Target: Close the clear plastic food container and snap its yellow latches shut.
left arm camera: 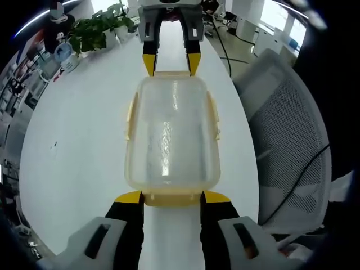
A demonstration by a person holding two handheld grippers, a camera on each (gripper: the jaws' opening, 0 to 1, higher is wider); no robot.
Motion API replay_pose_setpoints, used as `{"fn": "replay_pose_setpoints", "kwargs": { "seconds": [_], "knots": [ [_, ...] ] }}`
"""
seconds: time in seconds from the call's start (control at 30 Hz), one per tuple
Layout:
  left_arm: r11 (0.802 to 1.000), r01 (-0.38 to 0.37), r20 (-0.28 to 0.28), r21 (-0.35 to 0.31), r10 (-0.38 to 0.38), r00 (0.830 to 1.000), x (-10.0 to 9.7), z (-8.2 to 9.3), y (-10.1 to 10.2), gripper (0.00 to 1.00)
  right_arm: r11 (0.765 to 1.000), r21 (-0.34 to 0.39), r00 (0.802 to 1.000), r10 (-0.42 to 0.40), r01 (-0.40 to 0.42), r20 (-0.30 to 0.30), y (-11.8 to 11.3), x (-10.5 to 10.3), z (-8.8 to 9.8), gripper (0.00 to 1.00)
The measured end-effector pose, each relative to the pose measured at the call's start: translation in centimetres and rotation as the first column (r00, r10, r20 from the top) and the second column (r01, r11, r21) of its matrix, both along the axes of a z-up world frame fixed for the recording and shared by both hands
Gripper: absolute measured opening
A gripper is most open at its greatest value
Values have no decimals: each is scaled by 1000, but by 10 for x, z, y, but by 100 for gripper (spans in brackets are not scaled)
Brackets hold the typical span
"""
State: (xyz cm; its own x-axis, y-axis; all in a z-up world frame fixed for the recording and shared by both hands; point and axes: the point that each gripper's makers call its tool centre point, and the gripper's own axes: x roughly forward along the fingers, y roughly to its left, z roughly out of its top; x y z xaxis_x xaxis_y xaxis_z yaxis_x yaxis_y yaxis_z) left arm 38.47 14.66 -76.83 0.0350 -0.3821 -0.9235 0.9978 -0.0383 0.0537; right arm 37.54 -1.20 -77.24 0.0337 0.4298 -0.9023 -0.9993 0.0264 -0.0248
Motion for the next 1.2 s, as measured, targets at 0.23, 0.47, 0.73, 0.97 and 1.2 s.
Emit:
{"fn": "replay_pose_setpoints", "kwargs": {
  "seconds": [0.23, 0.47, 0.73, 0.97, 1.2],
  "knots": [
    [1000, -1, -5, -2, 1, 1000, 0, -1, -12, 38, 1000, -4, 1000, -2, 2, -3, -11, 0, -2, 38],
    [1000, -3, -10, -2, 3, 1000, 0, -3, -19, 38, 1000, -7, 1000, -10, 10, -6, -19, 1, -5, 38],
    [1000, -8, -16, -3, 8, 1000, 0, -5, -27, 38, 1000, -18, 1000, -5, 4, -9, -28, 2, -6, 38],
    [1000, -9, -24, -14, 9, 1000, 0, -8, -40, 38, 1000, -26, 1000, -7, 7, -13, -40, 1, -9, 38],
    [1000, -9, -30, -16, 8, 1000, -1, -11, -50, 38, 999, -31, 1000, -9, 8, -19, -51, 0, -11, 38]
  ]
}}
